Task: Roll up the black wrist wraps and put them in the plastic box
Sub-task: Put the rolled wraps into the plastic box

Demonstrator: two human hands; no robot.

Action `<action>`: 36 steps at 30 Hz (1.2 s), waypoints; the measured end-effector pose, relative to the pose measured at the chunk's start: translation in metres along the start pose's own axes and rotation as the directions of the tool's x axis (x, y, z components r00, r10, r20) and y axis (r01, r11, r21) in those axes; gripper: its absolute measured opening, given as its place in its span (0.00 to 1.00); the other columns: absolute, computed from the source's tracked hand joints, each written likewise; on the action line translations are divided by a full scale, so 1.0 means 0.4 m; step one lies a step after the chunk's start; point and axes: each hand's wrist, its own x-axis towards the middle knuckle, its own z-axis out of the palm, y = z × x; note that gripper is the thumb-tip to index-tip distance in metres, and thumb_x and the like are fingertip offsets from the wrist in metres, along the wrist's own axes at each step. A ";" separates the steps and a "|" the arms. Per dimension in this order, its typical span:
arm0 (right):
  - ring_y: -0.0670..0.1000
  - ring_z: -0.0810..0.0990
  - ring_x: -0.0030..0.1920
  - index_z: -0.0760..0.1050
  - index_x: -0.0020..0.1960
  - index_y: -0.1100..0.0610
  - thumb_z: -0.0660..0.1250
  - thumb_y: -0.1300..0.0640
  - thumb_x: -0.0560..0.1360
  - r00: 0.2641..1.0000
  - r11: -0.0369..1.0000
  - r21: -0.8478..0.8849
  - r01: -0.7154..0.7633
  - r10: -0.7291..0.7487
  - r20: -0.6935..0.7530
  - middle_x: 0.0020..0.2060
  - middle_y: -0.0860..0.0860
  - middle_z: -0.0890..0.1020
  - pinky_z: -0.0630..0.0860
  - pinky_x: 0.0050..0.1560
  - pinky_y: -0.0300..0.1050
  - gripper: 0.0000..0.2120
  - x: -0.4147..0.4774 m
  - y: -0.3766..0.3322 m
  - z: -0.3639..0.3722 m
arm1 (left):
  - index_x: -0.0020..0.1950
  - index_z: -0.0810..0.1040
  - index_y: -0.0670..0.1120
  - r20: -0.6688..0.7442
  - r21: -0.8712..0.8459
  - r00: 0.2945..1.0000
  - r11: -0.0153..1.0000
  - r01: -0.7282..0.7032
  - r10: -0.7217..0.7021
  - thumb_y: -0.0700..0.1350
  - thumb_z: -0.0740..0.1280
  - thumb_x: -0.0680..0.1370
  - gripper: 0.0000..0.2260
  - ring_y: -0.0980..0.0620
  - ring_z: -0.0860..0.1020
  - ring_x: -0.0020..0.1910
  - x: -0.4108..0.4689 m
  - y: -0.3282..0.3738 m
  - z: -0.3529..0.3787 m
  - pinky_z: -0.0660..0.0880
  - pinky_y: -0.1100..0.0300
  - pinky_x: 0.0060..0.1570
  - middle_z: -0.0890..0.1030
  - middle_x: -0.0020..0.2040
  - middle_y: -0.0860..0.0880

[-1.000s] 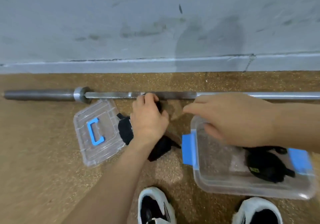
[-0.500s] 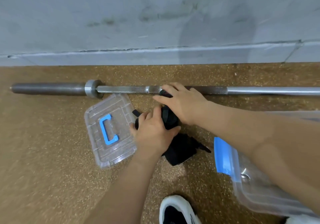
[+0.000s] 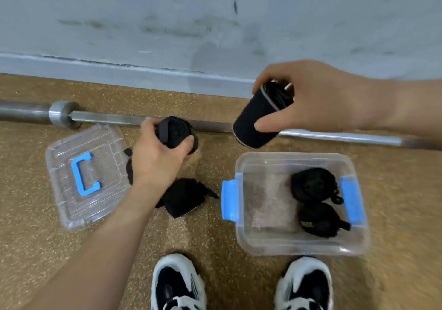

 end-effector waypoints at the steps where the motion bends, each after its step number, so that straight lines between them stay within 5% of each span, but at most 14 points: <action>1: 0.44 0.78 0.46 0.76 0.56 0.46 0.74 0.46 0.65 1.000 0.999 -0.030 -0.014 0.014 0.009 0.46 0.41 0.79 0.74 0.45 0.40 0.21 -0.048 0.020 -0.005 | 0.64 0.70 0.48 0.003 -0.005 0.999 0.999 -0.033 0.033 0.54 0.76 0.71 0.27 0.49 0.78 0.53 -0.008 0.037 0.000 0.75 0.55 0.54 0.79 0.53 0.52; 7: 0.49 0.73 0.61 0.68 0.71 0.47 0.72 0.48 0.73 0.990 0.991 -0.121 -0.052 0.067 0.128 0.61 0.47 0.75 0.70 0.63 0.44 0.28 -0.217 0.164 0.210 | 0.60 0.68 0.56 0.205 -0.050 0.958 0.979 -0.195 0.202 0.54 0.76 0.71 0.23 0.66 0.74 0.44 -0.102 0.193 0.032 0.68 0.75 0.41 0.72 0.47 0.66; 10: 0.50 0.70 0.64 0.62 0.75 0.50 0.68 0.51 0.77 0.988 0.974 -0.227 0.015 0.020 0.153 0.66 0.49 0.72 0.60 0.65 0.39 0.29 -0.240 0.200 0.343 | 0.64 0.69 0.55 0.311 -0.041 0.912 0.963 -0.268 0.267 0.54 0.75 0.71 0.25 0.62 0.78 0.49 -0.154 0.200 0.057 0.75 0.69 0.46 0.77 0.51 0.63; 13: 0.53 0.70 0.64 0.64 0.73 0.51 0.65 0.54 0.78 0.973 0.927 -0.363 0.092 -0.006 0.232 0.66 0.51 0.73 0.61 0.67 0.44 0.24 -0.235 0.232 0.419 | 0.65 0.71 0.55 0.396 -0.019 0.861 0.940 -0.341 0.320 0.52 0.77 0.70 0.26 0.57 0.79 0.52 -0.188 0.181 0.094 0.78 0.62 0.49 0.79 0.55 0.58; 16: 0.53 0.75 0.58 0.74 0.63 0.52 0.62 0.58 0.78 0.963 0.870 -0.473 0.139 -0.008 0.268 0.56 0.52 0.78 0.62 0.64 0.47 0.14 -0.210 0.256 0.442 | 0.65 0.71 0.56 0.443 0.075 0.828 0.907 -0.415 0.343 0.51 0.77 0.69 0.27 0.56 0.73 0.55 -0.203 0.158 0.146 0.71 0.66 0.51 0.74 0.58 0.55; 19: 0.53 0.78 0.51 0.78 0.51 0.52 0.62 0.57 0.78 0.960 0.866 -0.485 0.122 0.022 0.280 0.47 0.50 0.82 0.61 0.65 0.46 0.07 -0.201 0.267 0.454 | 0.66 0.71 0.55 0.504 0.155 0.771 0.837 -0.524 0.389 0.51 0.76 0.70 0.27 0.50 0.73 0.56 -0.223 0.141 0.205 0.75 0.56 0.53 0.70 0.59 0.51; 22: 0.52 0.77 0.55 0.78 0.52 0.51 0.64 0.50 0.77 0.964 0.902 -0.429 0.046 0.071 0.255 0.50 0.49 0.82 0.65 0.63 0.44 0.07 -0.201 0.265 0.461 | 0.70 0.69 0.55 0.584 0.303 0.736 0.750 -0.588 0.342 0.52 0.72 0.73 0.26 0.47 0.76 0.56 -0.230 0.131 0.267 0.78 0.50 0.48 0.70 0.61 0.50; 26: 0.52 0.78 0.54 0.78 0.56 0.50 0.68 0.42 0.74 0.977 0.952 -0.279 -0.128 0.170 0.130 0.51 0.48 0.81 0.77 0.50 0.46 0.15 -0.223 0.271 0.440 | 0.70 0.67 0.51 0.609 0.387 0.752 0.733 -0.559 0.252 0.47 0.69 0.76 0.24 0.42 0.79 0.50 -0.226 0.103 0.360 0.77 0.50 0.44 0.73 0.59 0.45; 29: 0.52 0.76 0.53 0.78 0.54 0.50 0.67 0.39 0.74 0.983 0.952 -0.260 -0.162 0.179 0.041 0.49 0.48 0.81 0.76 0.53 0.49 0.17 -0.240 0.284 0.429 | 0.76 0.61 0.49 0.629 0.377 0.750 0.763 -0.525 0.204 0.44 0.67 0.78 0.28 0.41 0.78 0.56 -0.236 0.080 0.401 0.75 0.51 0.50 0.73 0.64 0.44; 33: 0.55 0.74 0.54 0.75 0.59 0.54 0.70 0.46 0.74 0.981 0.964 -0.192 -0.182 0.164 -0.105 0.53 0.51 0.78 0.75 0.53 0.51 0.17 -0.226 0.292 0.395 | 0.77 0.59 0.48 0.633 0.200 0.756 0.907 -0.372 0.170 0.43 0.68 0.78 0.30 0.44 0.76 0.61 -0.244 0.072 0.384 0.73 0.55 0.54 0.76 0.66 0.45; 36: 0.56 0.74 0.53 0.71 0.61 0.54 0.72 0.51 0.73 0.977 0.957 -0.220 -0.187 0.158 -0.141 0.53 0.54 0.74 0.71 0.44 0.48 0.19 -0.204 0.283 0.395 | 0.78 0.53 0.47 0.656 0.177 0.752 0.955 -0.237 0.065 0.39 0.66 0.78 0.32 0.45 0.79 0.52 -0.259 0.090 0.370 0.73 0.56 0.46 0.81 0.58 0.43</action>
